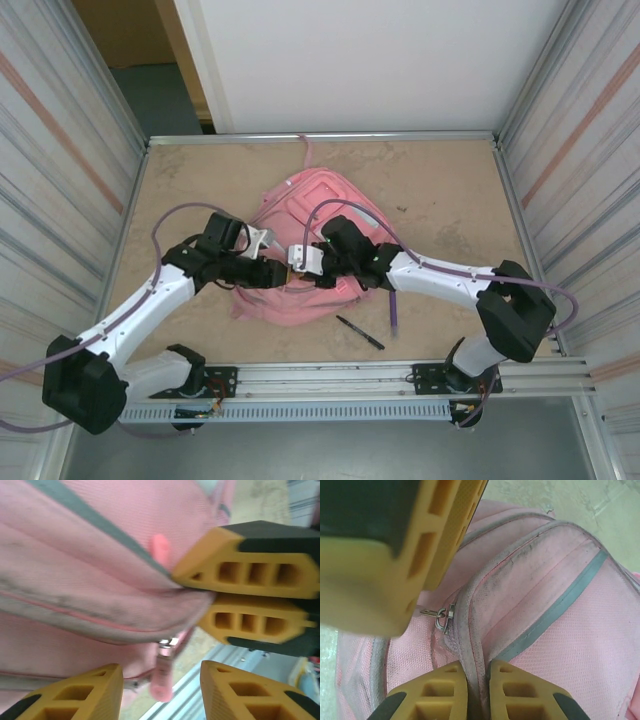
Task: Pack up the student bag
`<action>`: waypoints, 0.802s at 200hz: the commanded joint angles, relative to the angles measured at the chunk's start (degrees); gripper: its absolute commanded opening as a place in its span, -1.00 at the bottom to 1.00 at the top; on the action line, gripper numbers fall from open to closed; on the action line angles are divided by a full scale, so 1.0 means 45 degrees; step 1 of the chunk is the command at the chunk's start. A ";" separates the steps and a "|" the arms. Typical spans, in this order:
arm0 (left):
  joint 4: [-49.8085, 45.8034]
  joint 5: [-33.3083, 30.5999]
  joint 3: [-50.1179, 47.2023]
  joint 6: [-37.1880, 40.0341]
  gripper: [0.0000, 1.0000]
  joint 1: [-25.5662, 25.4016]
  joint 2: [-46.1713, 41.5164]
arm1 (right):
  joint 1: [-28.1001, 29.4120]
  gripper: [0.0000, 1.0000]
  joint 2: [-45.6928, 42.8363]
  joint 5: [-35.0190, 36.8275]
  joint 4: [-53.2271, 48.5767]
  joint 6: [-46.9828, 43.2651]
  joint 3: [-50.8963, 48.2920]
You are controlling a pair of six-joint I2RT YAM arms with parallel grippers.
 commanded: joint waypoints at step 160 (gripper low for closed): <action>0.1194 -0.4968 -0.0240 -0.1279 -0.72 -0.2708 -0.0279 | -0.0318 -1.00 -0.1065 -0.0446 0.0533 0.0764 -0.0260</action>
